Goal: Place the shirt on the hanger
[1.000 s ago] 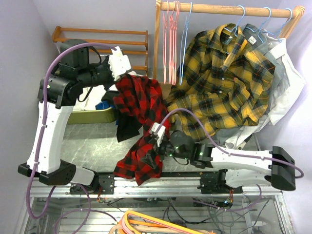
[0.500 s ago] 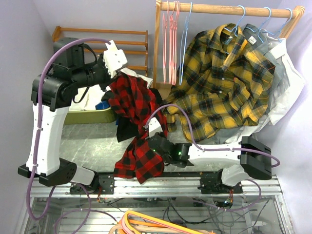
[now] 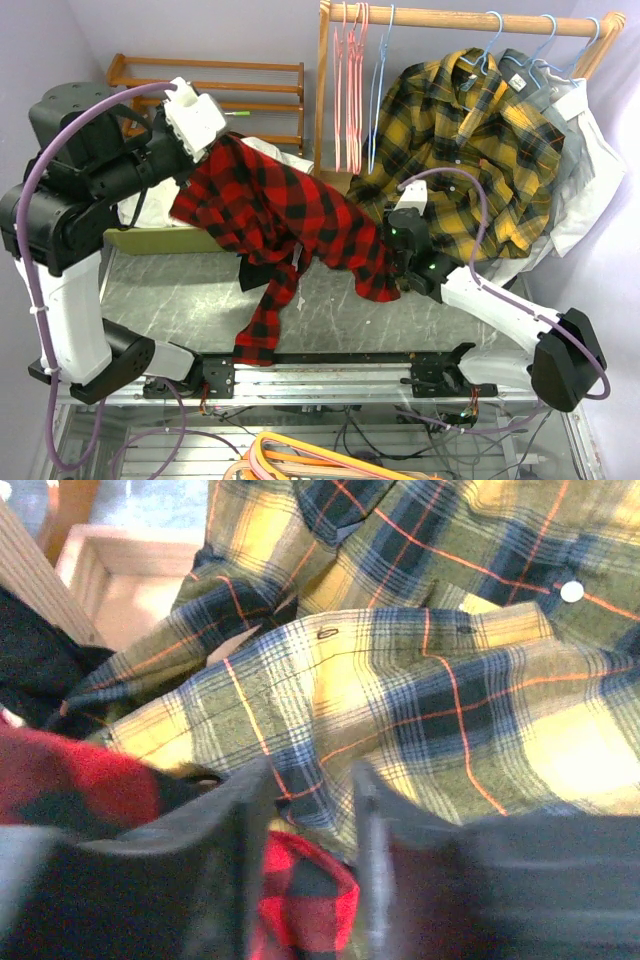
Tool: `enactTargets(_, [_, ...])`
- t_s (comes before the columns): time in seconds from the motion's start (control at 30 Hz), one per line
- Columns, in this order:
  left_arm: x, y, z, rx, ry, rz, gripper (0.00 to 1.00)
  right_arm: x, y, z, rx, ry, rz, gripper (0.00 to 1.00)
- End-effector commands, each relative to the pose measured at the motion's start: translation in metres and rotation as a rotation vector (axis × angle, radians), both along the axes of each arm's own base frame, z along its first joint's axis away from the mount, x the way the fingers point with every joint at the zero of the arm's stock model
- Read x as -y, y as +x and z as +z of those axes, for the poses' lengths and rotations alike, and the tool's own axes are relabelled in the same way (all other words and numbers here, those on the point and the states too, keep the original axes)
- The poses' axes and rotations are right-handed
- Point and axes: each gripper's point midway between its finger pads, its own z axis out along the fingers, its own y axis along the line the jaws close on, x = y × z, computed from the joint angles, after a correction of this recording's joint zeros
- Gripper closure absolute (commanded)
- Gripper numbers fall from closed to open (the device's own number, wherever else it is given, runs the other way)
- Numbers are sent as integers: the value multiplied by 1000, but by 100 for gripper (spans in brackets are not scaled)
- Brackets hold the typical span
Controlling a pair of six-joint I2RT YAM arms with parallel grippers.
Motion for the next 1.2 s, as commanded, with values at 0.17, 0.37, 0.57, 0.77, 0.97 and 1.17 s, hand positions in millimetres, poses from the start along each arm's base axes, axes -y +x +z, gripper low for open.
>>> enactTargets(0.17, [-6,-1,4,4,-31,50,93,-135,-110,90,459,34,641,0])
enactTargets(0.37, [-7,1,0,-17,-34,55,93,-190,-201,85,594,-83,939,0])
enactTargets(0.57, [-8,1,-7,-43,-36,52,93,-235,-209,57,649,-315,920,0])
enactTargets(0.77, [-11,-1,-9,-47,-43,55,93,-262,-188,59,718,-316,878,0])
enactTargets(0.97, [-13,-2,-13,-55,-35,65,93,-288,-174,56,744,-382,892,0])
enactTargets(1.17, [-13,-1,-17,-60,-27,65,93,-313,-172,43,720,-398,953,7])
